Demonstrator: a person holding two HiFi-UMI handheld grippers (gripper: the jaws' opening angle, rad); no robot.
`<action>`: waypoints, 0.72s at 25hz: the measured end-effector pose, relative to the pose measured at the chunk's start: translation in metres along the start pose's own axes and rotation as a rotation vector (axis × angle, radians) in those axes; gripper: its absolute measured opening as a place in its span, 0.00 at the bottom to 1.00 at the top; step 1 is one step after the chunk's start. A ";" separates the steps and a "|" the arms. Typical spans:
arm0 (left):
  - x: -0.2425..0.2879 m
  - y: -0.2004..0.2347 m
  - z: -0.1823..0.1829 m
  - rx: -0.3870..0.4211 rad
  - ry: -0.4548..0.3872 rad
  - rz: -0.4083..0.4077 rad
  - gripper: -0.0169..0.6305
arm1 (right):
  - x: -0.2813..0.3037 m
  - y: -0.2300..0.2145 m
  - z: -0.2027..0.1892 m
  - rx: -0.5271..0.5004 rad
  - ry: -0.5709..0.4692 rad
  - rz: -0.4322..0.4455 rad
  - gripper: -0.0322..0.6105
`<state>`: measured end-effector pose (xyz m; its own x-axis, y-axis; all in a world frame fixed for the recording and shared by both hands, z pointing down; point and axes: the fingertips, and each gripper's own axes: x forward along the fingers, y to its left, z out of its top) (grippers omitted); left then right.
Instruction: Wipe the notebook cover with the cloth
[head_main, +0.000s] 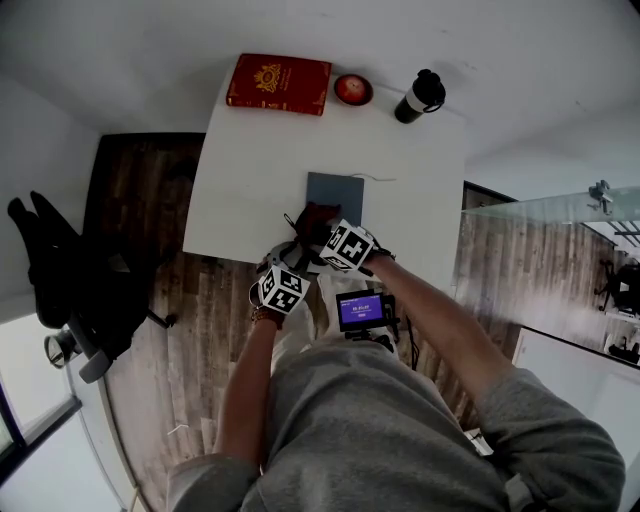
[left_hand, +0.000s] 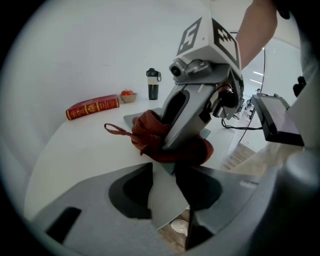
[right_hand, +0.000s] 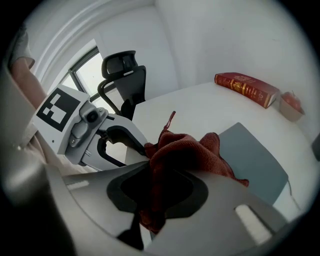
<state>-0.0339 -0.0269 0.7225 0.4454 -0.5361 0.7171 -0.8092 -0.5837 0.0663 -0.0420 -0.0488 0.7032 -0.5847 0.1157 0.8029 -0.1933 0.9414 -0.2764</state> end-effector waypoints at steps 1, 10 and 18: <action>0.000 0.000 0.001 0.001 -0.001 -0.001 0.25 | 0.000 0.001 -0.001 0.006 0.000 0.005 0.17; 0.001 0.000 0.000 0.005 -0.002 -0.002 0.26 | 0.001 0.011 -0.003 0.054 -0.010 0.057 0.17; 0.001 -0.001 0.000 0.019 -0.006 0.003 0.25 | -0.001 0.011 -0.002 0.042 -0.006 0.032 0.17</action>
<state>-0.0327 -0.0263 0.7229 0.4456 -0.5416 0.7128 -0.8031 -0.5937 0.0510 -0.0424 -0.0378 0.7006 -0.5961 0.1430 0.7900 -0.2072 0.9233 -0.3235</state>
